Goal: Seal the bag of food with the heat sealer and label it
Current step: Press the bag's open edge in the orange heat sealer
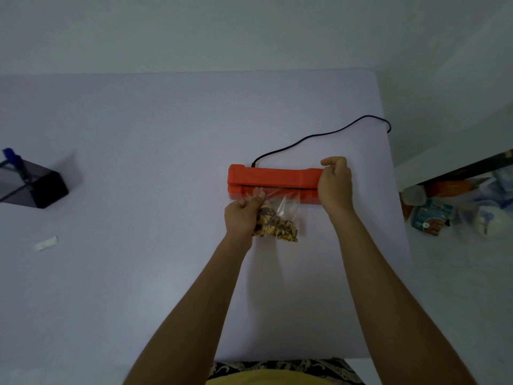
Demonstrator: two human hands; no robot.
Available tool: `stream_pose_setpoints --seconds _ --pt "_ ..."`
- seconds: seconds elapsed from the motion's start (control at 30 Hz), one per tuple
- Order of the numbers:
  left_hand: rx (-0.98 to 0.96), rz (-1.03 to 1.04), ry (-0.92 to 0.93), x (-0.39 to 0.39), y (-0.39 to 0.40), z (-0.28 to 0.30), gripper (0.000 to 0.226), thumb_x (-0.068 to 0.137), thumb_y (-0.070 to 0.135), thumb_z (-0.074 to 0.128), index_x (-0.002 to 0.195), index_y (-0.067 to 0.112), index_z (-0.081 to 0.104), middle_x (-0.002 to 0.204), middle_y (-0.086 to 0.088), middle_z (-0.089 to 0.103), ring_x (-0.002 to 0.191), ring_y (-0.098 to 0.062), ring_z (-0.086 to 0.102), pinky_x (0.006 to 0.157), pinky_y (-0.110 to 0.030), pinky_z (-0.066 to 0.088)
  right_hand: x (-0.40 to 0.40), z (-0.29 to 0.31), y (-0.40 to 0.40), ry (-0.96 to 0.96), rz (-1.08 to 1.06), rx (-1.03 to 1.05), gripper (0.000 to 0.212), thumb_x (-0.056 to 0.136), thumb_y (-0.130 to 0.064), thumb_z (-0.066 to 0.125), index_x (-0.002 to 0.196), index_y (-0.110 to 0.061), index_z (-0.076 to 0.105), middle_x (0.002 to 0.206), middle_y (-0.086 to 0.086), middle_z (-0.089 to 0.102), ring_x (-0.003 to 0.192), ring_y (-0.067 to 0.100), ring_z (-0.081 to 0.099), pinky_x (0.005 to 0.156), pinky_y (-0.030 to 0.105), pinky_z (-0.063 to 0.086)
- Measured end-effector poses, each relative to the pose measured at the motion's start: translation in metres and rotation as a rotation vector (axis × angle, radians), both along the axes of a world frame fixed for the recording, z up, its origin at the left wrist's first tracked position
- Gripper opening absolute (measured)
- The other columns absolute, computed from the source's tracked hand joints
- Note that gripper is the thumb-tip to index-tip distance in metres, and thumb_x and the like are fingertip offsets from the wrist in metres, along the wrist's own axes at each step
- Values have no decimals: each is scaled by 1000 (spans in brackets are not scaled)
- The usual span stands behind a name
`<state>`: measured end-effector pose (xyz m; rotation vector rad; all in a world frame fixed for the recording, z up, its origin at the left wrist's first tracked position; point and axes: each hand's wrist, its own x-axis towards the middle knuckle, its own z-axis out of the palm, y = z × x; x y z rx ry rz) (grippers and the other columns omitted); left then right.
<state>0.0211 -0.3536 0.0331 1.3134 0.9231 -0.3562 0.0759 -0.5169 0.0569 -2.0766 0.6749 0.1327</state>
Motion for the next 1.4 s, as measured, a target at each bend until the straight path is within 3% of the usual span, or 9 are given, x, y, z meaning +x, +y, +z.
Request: stream_pose_setpoints --seconds 0.07,0.17,0.23,0.3,0.63,0.8,1.07,1.4 --pt "-3 4 -4 0 0 0 25 83 26 73 78 4 62 73 -9 68 61 -17 68 51 -24 57 6 -2 6 38 -13 -98 20 98 -17 32 106 -13 49 118 11 52 95 24 54 89 45 45" --pt "-8 12 -4 0 -1 2 24 83 25 73 72 7 62 70 -7 68 56 -14 67 49 -23 55 10 -11 9 108 26 -304 27 101 -28 31 112 -13 51 121 10 55 112 31 53 109 60 25" --pt "-13 8 -3 0 0 1 22 83 26 73 73 7 64 71 -6 69 59 -16 68 51 -24 56 10 -18 7 111 58 -355 34 103 -33 28 118 -14 52 123 10 57 118 31 51 112 65 12" --pt "-23 0 -3 -1 0 1 19 83 26 73 76 9 67 73 -7 70 63 -18 68 54 -27 59 10 -21 5 111 79 -362 38 104 -33 25 122 -14 52 123 10 59 119 31 52 113 65 8" --pt "-54 -7 -9 0 2 -2 13 83 24 72 81 11 71 74 -4 72 63 -15 69 55 -24 58 11 -27 5 41 96 -390 32 102 -20 27 118 -15 54 114 10 63 113 31 55 113 65 14" --pt "-61 -11 -9 0 2 -6 26 82 26 73 91 2 71 78 -9 72 66 -17 70 57 -27 59 11 -26 6 41 97 -391 30 102 -20 27 113 -15 54 110 11 63 110 31 56 112 64 17" --pt "-71 -8 -20 -2 4 -8 15 82 26 73 80 12 71 75 -6 73 66 -18 70 59 -28 59 12 -30 6 30 105 -419 32 103 -22 25 104 -9 53 101 12 63 99 33 59 103 61 35" --pt "-94 -38 -42 -2 6 -10 15 83 27 72 84 11 72 73 -3 73 64 -17 70 61 -31 60 12 -31 5 10 117 -420 31 103 -22 25 104 -8 53 101 13 63 98 34 59 100 59 39"
